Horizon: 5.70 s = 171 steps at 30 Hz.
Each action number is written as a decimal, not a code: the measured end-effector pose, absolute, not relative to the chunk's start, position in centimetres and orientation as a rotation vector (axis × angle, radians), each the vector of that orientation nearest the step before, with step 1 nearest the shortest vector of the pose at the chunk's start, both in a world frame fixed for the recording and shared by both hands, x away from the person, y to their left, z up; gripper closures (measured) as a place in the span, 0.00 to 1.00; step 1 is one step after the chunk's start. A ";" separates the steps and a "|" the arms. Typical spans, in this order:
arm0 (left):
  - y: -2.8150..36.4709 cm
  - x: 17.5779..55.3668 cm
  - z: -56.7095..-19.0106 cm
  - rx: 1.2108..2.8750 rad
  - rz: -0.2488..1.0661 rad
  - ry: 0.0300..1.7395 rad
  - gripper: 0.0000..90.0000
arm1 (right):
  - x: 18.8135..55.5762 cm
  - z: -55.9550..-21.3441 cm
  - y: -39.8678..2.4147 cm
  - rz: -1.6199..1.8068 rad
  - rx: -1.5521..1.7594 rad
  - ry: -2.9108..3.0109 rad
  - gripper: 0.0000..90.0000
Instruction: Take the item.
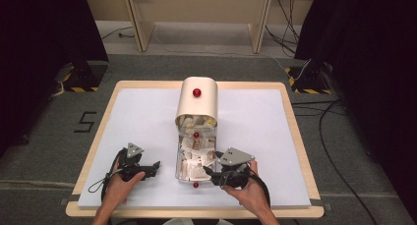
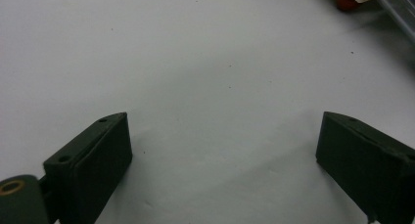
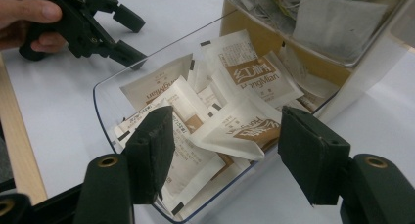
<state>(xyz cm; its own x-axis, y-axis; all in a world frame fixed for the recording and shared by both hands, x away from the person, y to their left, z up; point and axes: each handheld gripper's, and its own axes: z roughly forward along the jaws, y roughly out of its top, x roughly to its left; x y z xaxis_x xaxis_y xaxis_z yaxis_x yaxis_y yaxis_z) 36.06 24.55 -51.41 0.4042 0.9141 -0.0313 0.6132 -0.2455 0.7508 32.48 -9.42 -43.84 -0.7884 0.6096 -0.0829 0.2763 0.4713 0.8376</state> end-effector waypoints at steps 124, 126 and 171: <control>24.5 36.0 -51.4 1.967 0.550 1.299 0.06 | 36.7 -44.7 -2.7 1.025 0.806 2.353 0.72; 24.6 36.0 -51.4 1.968 0.551 1.299 0.06 | 36.5 -44.4 -3.1 1.009 0.781 2.347 0.80; 24.6 36.1 -51.4 1.965 0.551 1.299 0.06 | 33.4 -40.1 -12.3 1.284 0.816 2.231 1.00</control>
<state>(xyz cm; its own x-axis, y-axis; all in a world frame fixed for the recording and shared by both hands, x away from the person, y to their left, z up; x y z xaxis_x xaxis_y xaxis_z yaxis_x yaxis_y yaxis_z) 36.05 24.57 -51.42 0.4050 0.9138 -0.0313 0.6128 -0.2459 0.7510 33.41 -12.26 -40.13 -0.7302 0.6786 -0.0794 0.2725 0.3958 0.8770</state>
